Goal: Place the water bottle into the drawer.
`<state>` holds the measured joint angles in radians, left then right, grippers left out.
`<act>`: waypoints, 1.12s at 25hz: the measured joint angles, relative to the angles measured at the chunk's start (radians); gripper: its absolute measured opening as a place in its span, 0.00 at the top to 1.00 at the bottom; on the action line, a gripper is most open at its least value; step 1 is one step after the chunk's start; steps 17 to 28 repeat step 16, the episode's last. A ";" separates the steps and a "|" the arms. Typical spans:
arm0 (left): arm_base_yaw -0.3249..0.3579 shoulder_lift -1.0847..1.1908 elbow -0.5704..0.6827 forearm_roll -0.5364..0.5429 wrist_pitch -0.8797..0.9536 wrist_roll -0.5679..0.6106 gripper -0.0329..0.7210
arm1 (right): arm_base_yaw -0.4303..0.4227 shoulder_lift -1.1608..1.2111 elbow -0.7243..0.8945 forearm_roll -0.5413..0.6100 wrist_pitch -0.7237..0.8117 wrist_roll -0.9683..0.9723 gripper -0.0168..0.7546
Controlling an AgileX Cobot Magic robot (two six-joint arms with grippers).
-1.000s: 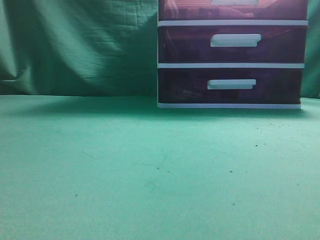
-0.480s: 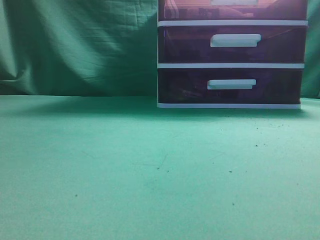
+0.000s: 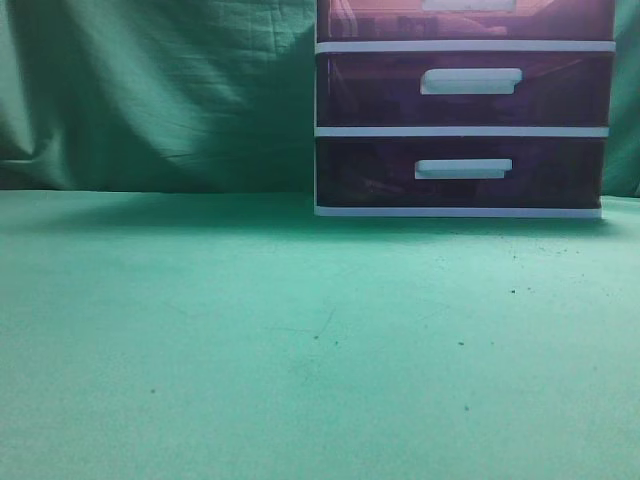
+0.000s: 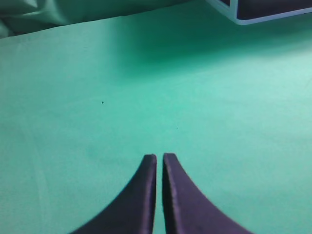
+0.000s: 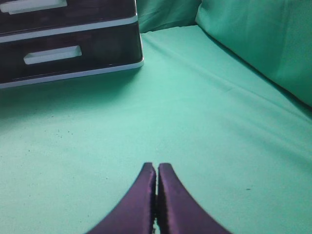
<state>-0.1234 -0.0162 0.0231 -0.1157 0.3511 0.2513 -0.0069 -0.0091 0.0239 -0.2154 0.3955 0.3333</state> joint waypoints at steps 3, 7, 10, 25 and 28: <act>0.000 0.000 0.000 0.002 0.002 0.000 0.96 | 0.000 0.000 0.000 0.000 0.000 -0.002 0.98; 0.000 0.000 0.000 0.002 0.004 0.000 0.96 | 0.000 0.000 0.000 0.000 0.000 -0.002 0.98; 0.002 0.000 0.000 0.004 0.004 0.000 0.96 | 0.000 0.000 0.000 0.000 0.000 -0.002 0.98; 0.002 0.000 0.000 0.004 0.004 0.000 0.96 | 0.000 0.000 0.000 0.000 0.000 -0.002 0.98; 0.002 0.000 0.000 0.004 0.004 0.000 0.96 | 0.000 0.000 0.000 0.000 0.000 -0.002 0.98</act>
